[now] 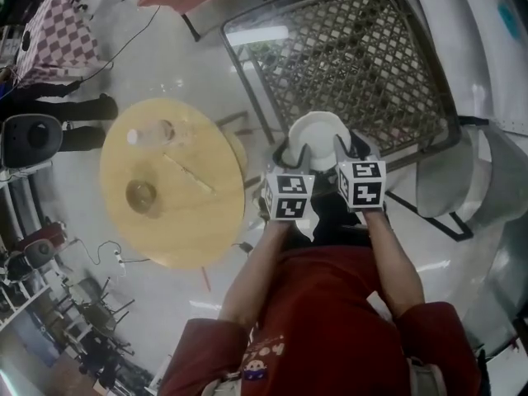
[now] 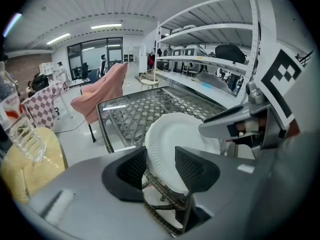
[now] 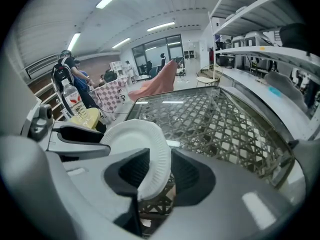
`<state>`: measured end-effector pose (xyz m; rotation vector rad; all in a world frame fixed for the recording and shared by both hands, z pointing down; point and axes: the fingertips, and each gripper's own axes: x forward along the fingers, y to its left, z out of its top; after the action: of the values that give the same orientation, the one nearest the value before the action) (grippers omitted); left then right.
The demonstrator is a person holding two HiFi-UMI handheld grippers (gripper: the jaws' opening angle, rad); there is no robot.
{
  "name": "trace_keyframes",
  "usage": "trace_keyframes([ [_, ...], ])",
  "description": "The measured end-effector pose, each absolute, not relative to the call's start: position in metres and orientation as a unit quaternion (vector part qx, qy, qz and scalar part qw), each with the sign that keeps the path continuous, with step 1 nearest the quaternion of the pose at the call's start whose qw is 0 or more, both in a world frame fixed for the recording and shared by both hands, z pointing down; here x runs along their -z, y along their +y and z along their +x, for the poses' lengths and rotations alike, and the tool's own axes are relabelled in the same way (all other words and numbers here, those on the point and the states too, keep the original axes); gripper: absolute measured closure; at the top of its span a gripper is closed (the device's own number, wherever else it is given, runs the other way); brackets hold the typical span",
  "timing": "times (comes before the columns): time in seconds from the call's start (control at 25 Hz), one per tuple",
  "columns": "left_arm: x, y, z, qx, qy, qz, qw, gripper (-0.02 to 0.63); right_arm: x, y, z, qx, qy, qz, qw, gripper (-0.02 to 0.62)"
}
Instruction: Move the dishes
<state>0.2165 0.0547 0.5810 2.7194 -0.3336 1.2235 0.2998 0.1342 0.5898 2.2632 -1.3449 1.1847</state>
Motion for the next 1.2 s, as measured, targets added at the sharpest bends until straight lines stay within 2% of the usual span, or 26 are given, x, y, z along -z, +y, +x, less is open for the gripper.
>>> trace_keyframes([
  [1.2,-0.667,0.061,0.226,-0.458,-0.114,0.876,0.099,0.413,-0.674,0.144,0.305,-0.464,-0.463,0.738,0.164,0.459],
])
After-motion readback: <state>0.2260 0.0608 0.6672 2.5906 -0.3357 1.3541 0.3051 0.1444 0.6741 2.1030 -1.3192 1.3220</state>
